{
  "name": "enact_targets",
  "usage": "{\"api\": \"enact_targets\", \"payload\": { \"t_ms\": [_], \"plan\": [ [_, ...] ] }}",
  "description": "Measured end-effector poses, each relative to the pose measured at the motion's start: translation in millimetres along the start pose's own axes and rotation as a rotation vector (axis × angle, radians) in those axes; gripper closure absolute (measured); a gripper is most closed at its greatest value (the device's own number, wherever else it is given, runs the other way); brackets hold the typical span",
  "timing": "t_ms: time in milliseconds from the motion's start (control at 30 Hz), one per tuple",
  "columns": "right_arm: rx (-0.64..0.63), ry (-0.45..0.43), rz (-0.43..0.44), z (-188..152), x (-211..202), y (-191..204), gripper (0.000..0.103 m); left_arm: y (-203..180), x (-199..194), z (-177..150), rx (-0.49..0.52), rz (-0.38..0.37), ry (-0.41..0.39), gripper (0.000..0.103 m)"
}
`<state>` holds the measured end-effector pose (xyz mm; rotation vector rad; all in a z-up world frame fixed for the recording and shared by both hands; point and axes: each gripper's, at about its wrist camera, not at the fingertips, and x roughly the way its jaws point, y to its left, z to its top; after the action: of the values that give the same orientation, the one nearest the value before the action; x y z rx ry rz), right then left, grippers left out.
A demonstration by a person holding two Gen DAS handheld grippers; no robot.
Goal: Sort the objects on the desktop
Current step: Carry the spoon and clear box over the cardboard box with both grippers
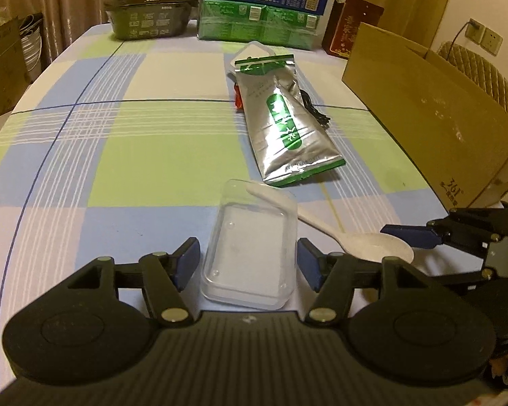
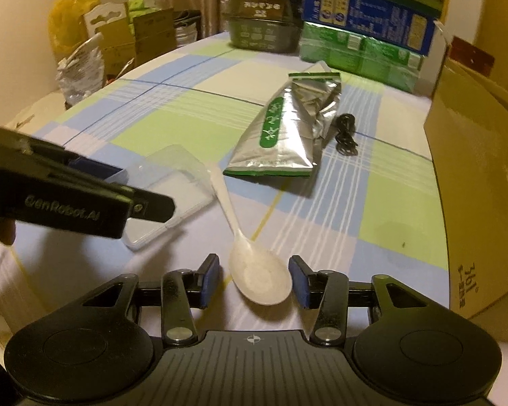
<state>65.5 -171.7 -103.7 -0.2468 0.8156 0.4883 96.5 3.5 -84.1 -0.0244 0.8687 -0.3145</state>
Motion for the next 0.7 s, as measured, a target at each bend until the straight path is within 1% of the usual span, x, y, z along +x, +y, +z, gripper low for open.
{"api": "enact_targets", "payload": {
  "t_ms": [67, 133, 267, 333, 400, 500, 700],
  "plan": [
    [-0.019, 0.000, 0.010, -0.2, 0.0, 2.8, 0.074, -1.3, 0.4, 0.3, 0.007, 0.000, -0.001, 0.043],
    [-0.032, -0.001, 0.013, -0.6, 0.0, 4.7, 0.075, -3.1, 1.6, 0.2, 0.015, 0.001, -0.002, 0.041],
    [-0.006, 0.005, 0.021, -0.1, 0.6, 1.1, 0.075, -6.6, 3.5, 0.3, 0.037, 0.005, -0.007, 0.039],
    [-0.018, 0.009, 0.008, 0.4, -0.3, 1.8, 0.074, -8.6, 4.2, -0.4, 0.058, 0.012, -0.006, 0.037],
    [-0.033, 0.014, 0.004, -0.3, -1.7, 2.3, 0.071, -9.2, 3.6, -1.3, 0.074, 0.019, -0.007, 0.036],
    [-0.041, 0.017, 0.003, -2.3, -3.4, 2.2, 0.067, -8.1, 2.8, -1.2, 0.069, 0.017, -0.010, 0.036],
    [-0.032, 0.013, 0.007, -2.6, -1.7, -1.8, 0.067, -9.7, 4.0, -0.9, 0.074, 0.015, -0.009, 0.036]
  ]
}}
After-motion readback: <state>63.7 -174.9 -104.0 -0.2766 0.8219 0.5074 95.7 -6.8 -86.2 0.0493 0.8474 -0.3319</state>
